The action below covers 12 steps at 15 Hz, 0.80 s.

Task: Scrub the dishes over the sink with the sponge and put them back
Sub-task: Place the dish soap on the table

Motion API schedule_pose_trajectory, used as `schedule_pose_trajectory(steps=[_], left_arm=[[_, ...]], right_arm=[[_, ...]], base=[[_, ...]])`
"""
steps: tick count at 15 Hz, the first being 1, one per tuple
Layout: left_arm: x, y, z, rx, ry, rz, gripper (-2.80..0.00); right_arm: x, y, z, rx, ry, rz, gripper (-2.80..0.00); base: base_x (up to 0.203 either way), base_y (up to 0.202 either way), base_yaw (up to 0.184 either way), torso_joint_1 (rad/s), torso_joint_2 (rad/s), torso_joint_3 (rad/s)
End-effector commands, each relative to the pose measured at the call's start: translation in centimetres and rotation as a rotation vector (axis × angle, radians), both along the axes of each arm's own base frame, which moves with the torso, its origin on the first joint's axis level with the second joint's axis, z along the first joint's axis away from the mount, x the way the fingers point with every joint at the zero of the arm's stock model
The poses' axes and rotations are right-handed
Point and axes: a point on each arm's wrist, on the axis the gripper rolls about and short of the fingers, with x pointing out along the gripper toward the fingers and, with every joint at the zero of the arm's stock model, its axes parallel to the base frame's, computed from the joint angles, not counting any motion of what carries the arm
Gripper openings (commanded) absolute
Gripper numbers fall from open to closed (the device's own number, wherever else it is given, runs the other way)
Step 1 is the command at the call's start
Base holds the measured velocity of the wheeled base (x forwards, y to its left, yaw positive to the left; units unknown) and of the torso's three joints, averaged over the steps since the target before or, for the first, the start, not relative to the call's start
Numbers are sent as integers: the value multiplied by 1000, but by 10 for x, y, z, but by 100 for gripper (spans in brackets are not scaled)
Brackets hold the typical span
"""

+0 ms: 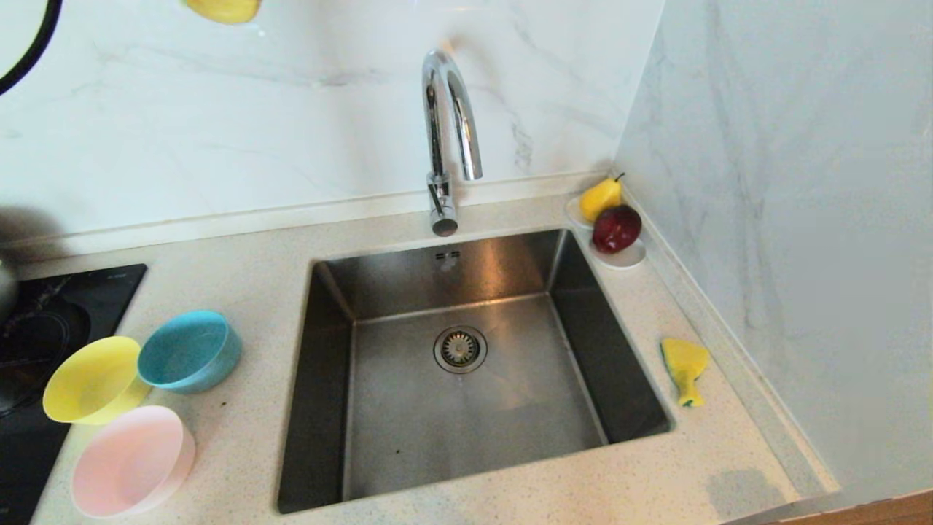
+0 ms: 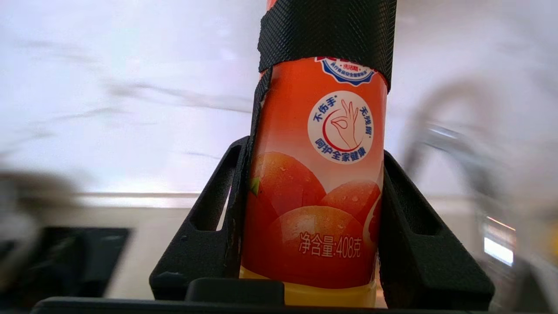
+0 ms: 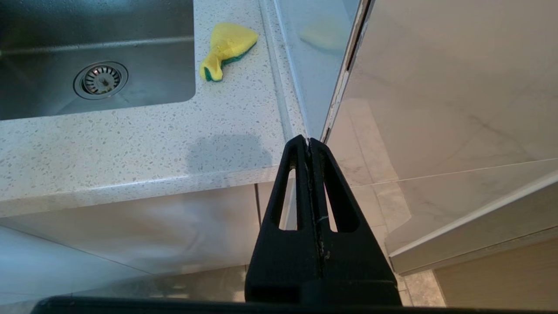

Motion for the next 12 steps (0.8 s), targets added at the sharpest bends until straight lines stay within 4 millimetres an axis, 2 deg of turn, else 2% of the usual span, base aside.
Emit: schedule_pose_trajectory(steps=[1,5,10,12], left_arm=[[5,29,4,-2,-9,87,-280],[26,72,-9,-6,-9,148,-280],[36,117,-22,-35,6,211,-280],[34,129,-25,-88,-9,214,-280]], right_arm=[[0,0,0,0,1,1,-280],[0,0,0,0,1,1,-280],[0,0,0,0,1,1,-280],[0,0,0,0,1,1,-280]], base=[[0,0,0,0,0,0],[0,0,0,0,0,0],[0,0,0,0,0,0],[0,0,0,0,0,0]])
